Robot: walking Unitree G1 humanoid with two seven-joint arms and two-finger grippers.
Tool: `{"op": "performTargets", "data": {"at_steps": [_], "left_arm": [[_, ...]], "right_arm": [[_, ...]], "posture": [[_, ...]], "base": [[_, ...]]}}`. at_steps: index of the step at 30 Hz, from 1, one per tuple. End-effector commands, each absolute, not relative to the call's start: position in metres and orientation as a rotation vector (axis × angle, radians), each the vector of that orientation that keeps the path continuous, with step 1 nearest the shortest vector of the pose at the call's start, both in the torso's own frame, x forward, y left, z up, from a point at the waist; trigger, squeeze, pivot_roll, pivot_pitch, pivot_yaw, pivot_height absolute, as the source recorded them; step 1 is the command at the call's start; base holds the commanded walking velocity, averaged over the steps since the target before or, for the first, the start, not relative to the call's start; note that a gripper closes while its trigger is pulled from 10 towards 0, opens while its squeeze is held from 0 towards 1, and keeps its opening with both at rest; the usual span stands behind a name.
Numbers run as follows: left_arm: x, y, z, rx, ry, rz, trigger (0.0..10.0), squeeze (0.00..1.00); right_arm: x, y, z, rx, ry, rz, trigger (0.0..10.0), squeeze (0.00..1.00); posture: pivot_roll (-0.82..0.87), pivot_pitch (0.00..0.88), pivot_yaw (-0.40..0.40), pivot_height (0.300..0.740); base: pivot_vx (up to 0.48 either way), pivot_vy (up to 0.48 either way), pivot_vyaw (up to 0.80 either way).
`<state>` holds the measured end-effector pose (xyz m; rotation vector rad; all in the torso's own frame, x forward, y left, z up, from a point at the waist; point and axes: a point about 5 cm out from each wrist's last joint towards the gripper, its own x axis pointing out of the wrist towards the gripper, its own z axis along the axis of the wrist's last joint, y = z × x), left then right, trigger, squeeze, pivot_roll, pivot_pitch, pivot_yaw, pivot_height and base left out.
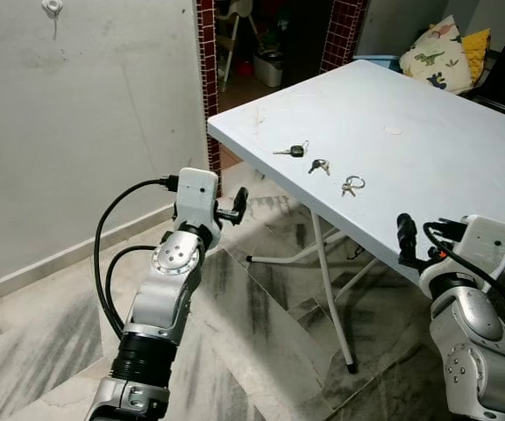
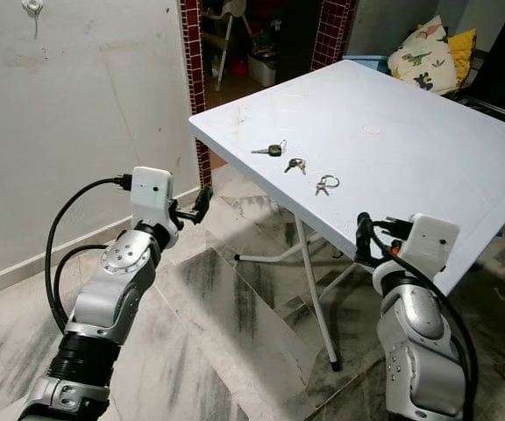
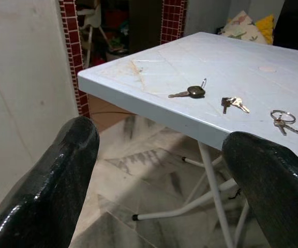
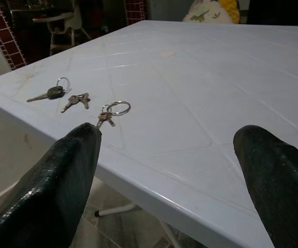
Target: Hang keys on a hook
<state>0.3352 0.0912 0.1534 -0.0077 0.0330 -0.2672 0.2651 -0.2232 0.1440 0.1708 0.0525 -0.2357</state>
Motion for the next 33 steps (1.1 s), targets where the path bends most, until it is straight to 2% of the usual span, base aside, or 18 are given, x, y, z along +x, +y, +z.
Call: {"op": "performTargets", "data": {"at_steps": [1,8,12,17,26,33], "left_arm": [[0.336,0.091,0.156,0.011,0.018,-0.272,10.0,0.00],[0.325,0.096,0.152,-0.029,0.024,-0.259,10.0,0.00],[0.320,0.102,0.145,-0.041,0.049,-0.234,10.0,0.00],[0.319,0.092,0.150,-0.042,0.031,-0.283,10.0,0.00],[0.312,0.092,0.156,-0.071,0.023,-0.300,10.0,0.00],[0.314,0.100,0.157,-0.054,0.019,-0.305,10.0,0.00]], "right_arm": [[0.261,-0.223,0.148,0.168,0.047,-0.229,10.0,0.00],[0.262,-0.211,0.159,0.134,0.035,-0.142,10.0,0.00],[0.262,-0.207,0.158,0.152,0.033,-0.141,10.0,0.00],[0.258,-0.202,0.151,0.179,0.056,-0.149,10.0,0.00],[0.262,-0.192,0.148,0.180,0.069,-0.087,10.0,0.00],[0.269,-0.185,0.152,0.176,0.043,-0.064,10.0,0.00]], "posture": [[0.06,0.000,-0.030,0.740],[0.07,0.000,-0.070,0.740],[0.06,0.000,-0.061,0.740],[0.08,0.000,-0.062,0.740],[0.11,0.000,-0.062,0.740],[0.12,0.000,-0.058,0.740]], "base": [[0.000,0.000,0.00],[0.000,0.000,0.00],[0.000,0.000,0.00],[0.000,0.000,0.00],[0.000,0.000,0.00],[0.359,0.000,0.00]]}}
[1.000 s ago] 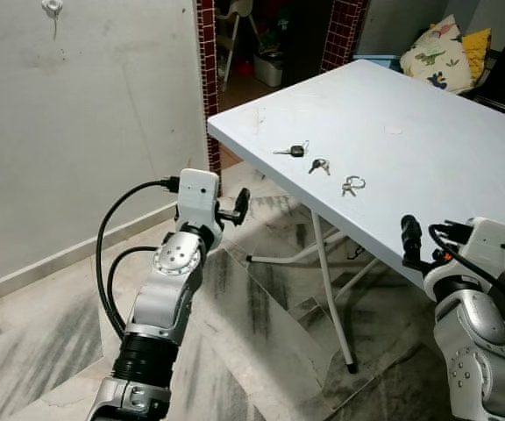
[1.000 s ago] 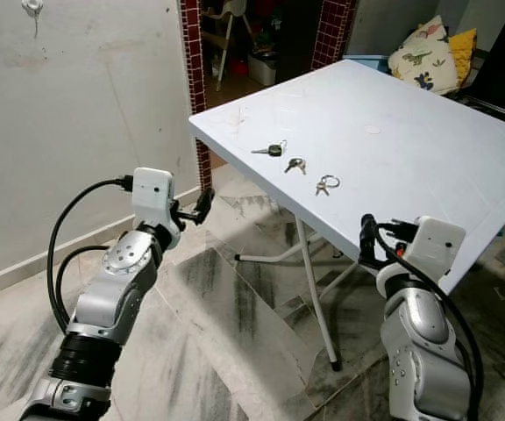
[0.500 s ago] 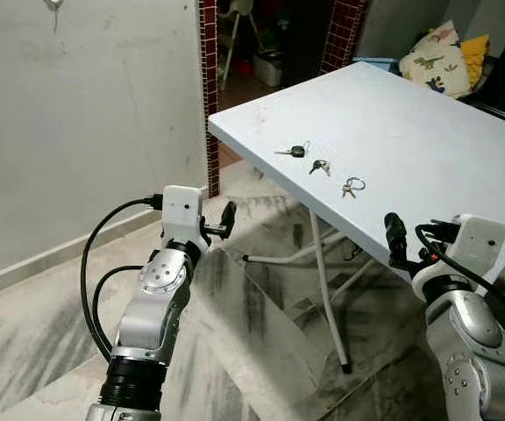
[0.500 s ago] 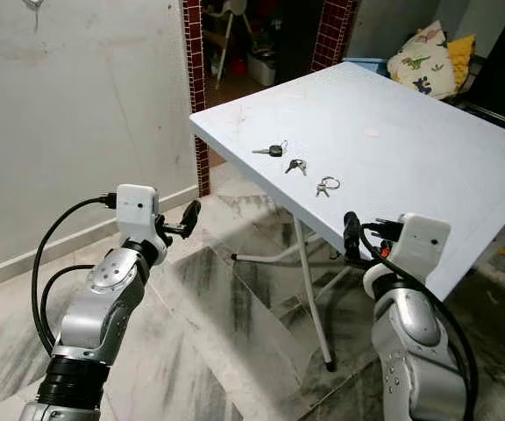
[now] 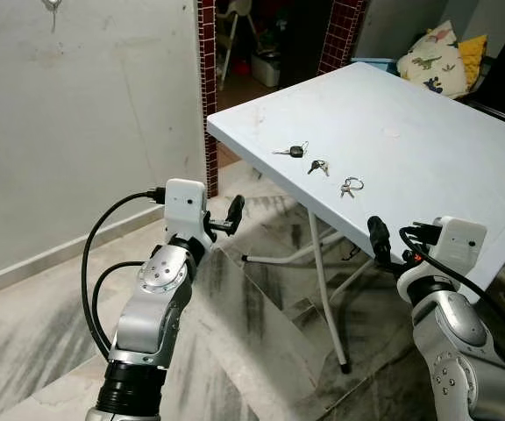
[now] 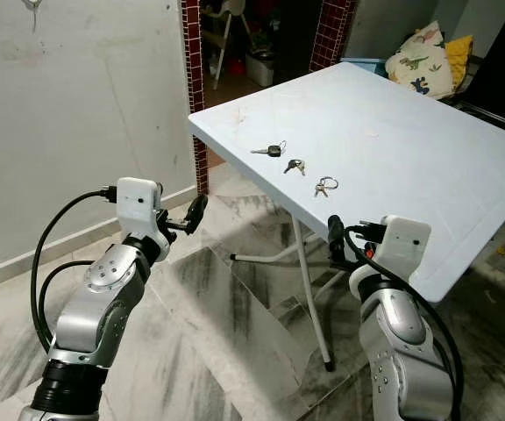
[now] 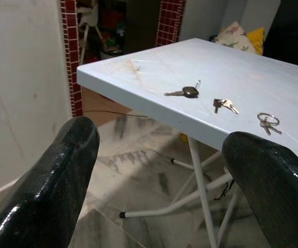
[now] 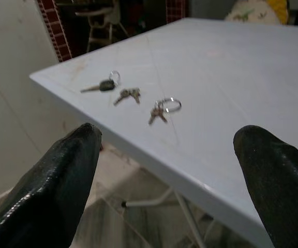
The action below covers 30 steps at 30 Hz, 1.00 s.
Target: Hang keys on a hook
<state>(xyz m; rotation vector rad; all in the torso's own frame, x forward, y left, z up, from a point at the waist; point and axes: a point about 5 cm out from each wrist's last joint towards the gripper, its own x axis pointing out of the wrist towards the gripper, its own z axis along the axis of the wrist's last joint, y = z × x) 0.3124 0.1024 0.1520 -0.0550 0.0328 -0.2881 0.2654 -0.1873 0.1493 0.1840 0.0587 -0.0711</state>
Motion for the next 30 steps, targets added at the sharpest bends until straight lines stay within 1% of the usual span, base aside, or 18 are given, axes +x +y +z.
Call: {"op": "performTargets", "data": {"at_steps": [1,7,30], "left_arm": [[0.3152,0.0999,0.1582,-0.057,0.018,-0.304,10.0,0.00],[0.3147,0.0971,0.1590,-0.068,0.022,-0.305,10.0,0.00],[0.3077,0.0948,0.1526,-0.053,0.061,-0.333,10.0,0.00]], "right_arm": [[0.2698,-0.1828,0.1532,0.176,0.040,-0.058,10.0,0.00],[0.2706,-0.1779,0.1549,0.153,0.033,-0.027,10.0,0.00],[0.2706,-0.1782,0.1490,0.156,0.051,-0.053,10.0,0.00]], "posture": [[0.12,0.000,-0.058,0.740],[0.12,0.000,-0.064,0.740],[0.12,0.000,-0.054,0.740]], "base": [[0.412,0.000,0.00],[0.416,0.000,0.00],[0.433,0.000,0.00]]}}
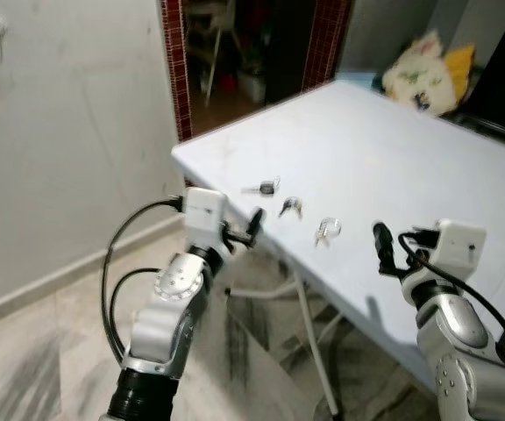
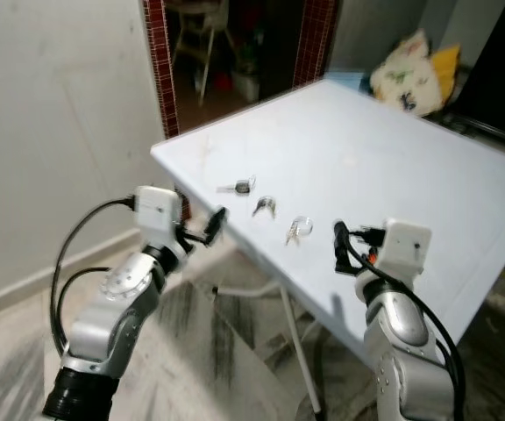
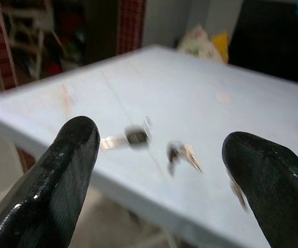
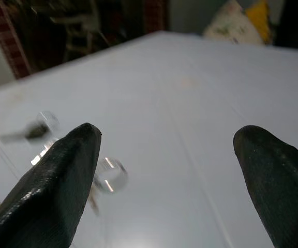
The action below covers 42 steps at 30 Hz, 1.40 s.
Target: Hang keys on a hook
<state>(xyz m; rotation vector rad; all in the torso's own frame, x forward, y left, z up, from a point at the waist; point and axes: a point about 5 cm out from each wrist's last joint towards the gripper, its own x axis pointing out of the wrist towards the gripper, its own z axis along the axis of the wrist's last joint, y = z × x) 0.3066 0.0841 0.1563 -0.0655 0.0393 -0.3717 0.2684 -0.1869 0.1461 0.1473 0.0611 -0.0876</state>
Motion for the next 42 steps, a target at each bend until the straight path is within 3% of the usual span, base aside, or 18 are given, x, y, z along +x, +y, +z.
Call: {"op": "performTargets", "data": {"at_steps": [1,13,26,42], "left_arm": [[0.307,0.095,0.151,-0.045,0.072,-0.330,10.0,0.00],[0.304,0.095,0.140,0.008,0.114,-0.318,10.0,0.00],[0.299,0.093,0.132,0.030,0.139,-0.303,10.0,0.00],[0.298,0.091,0.125,0.042,0.193,-0.319,10.0,0.00]], "right_arm": [[0.271,-0.178,0.148,0.154,0.054,-0.057,10.0,0.00],[0.275,-0.179,0.133,0.101,0.135,-0.135,10.0,0.00],[0.284,-0.168,0.139,0.071,0.136,-0.044,10.0,0.00],[0.286,-0.169,0.125,0.056,0.226,-0.082,10.0,0.00]], "posture": [[0.12,0.000,-0.052,0.740],[0.13,0.000,-0.053,0.740],[0.13,0.000,-0.069,0.740],[0.13,0.000,-0.064,0.740]], "base": [[0.266,0.000,0.00],[0.022,0.000,0.00],[0.000,0.000,0.00],[0.000,0.000,0.16]]}}
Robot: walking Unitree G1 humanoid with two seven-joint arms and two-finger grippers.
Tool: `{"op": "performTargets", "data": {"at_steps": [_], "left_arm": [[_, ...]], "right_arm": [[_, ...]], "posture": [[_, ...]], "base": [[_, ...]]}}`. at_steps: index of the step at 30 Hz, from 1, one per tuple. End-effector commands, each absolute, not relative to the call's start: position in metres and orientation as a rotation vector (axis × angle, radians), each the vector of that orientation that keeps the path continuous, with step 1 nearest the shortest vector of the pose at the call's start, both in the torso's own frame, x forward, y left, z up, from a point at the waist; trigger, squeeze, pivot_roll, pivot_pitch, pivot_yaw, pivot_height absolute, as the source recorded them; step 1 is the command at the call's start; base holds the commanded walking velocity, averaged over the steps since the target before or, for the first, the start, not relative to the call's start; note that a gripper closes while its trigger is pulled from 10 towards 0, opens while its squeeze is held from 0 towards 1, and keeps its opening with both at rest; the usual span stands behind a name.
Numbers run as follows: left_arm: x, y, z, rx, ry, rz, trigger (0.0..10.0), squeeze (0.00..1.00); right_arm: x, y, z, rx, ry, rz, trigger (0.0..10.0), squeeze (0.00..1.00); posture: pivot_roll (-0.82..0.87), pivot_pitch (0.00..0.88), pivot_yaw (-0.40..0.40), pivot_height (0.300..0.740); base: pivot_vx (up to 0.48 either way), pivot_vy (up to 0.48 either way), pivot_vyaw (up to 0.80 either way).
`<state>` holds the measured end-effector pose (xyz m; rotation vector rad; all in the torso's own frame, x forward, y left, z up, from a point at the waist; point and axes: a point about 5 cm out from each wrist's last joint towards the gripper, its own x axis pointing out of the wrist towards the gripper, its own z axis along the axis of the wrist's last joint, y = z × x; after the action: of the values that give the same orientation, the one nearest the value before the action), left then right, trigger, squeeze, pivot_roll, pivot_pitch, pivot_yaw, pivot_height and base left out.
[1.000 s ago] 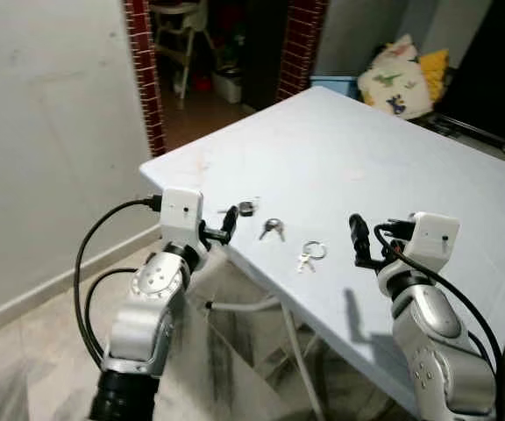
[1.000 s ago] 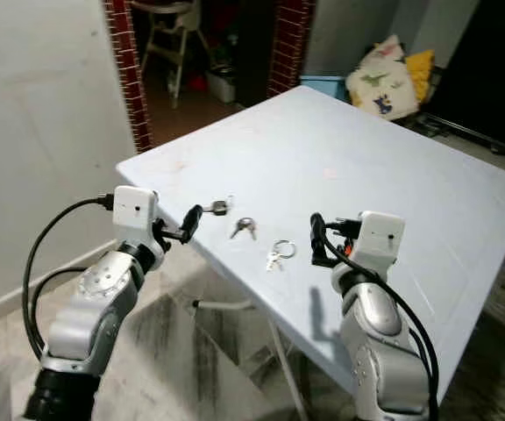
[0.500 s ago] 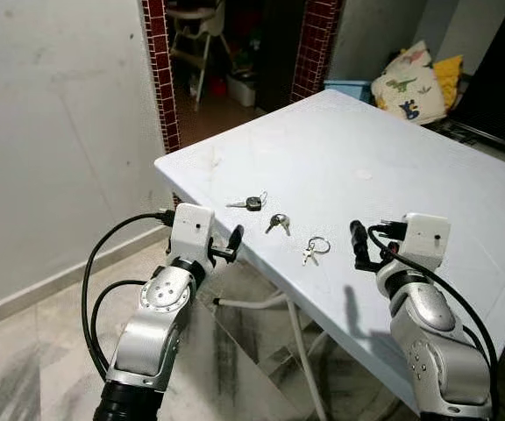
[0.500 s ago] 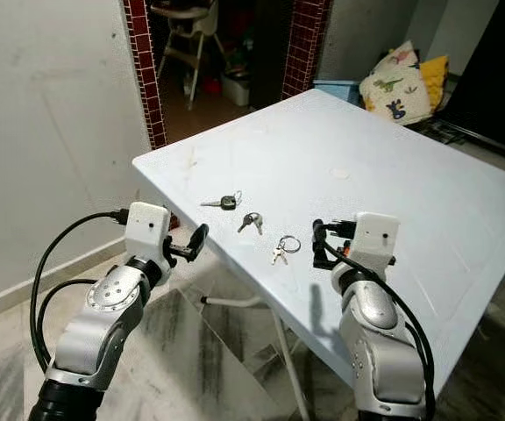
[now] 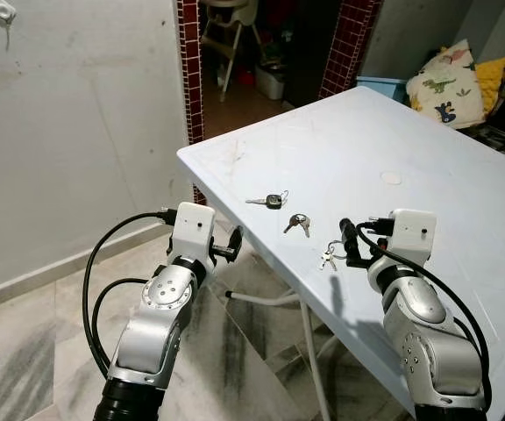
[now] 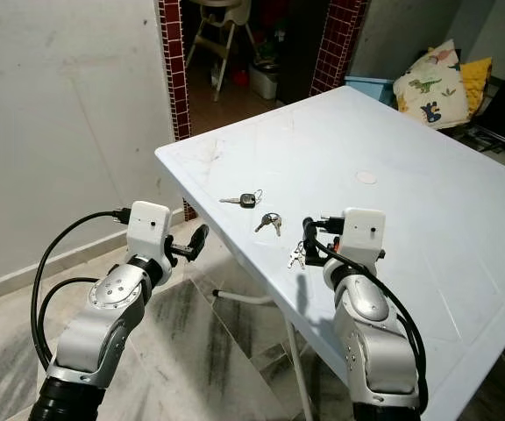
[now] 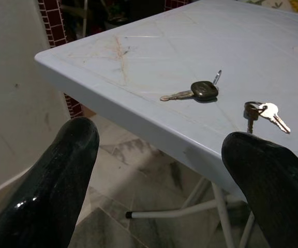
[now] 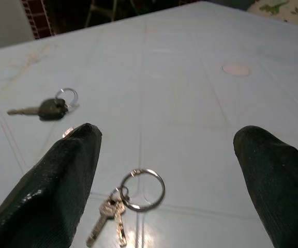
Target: Hang keys on a hook
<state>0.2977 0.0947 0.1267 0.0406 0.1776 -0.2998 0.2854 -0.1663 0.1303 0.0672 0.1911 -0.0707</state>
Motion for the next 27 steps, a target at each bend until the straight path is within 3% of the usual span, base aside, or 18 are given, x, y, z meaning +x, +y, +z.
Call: {"op": "performTargets", "data": {"at_steps": [1,11,23,27], "left_arm": [[0.298,0.089,0.124,0.036,0.203,-0.327,10.0,0.00],[0.293,0.086,0.114,0.024,0.280,-0.350,10.0,0.00],[0.258,0.081,0.110,0.016,0.380,-0.673,10.0,0.00],[0.256,0.081,0.108,0.027,0.391,-0.682,10.0,0.00]], "right_arm": [[0.286,-0.169,0.121,0.054,0.253,-0.078,10.0,0.00],[0.288,-0.163,0.102,0.071,0.368,-0.064,10.0,0.00],[0.297,-0.149,0.100,0.110,0.372,-0.026,10.0,0.00],[0.299,-0.144,0.094,0.068,0.408,-0.028,10.0,0.00]], "posture": [[0.13,0.000,-0.065,0.740],[0.14,0.000,-0.069,0.740],[0.17,0.000,-0.064,0.740],[0.18,0.000,-0.065,0.740]], "base": [[0.000,0.000,0.00],[0.000,0.000,0.00],[0.000,0.000,0.00],[0.000,0.000,0.00]]}}
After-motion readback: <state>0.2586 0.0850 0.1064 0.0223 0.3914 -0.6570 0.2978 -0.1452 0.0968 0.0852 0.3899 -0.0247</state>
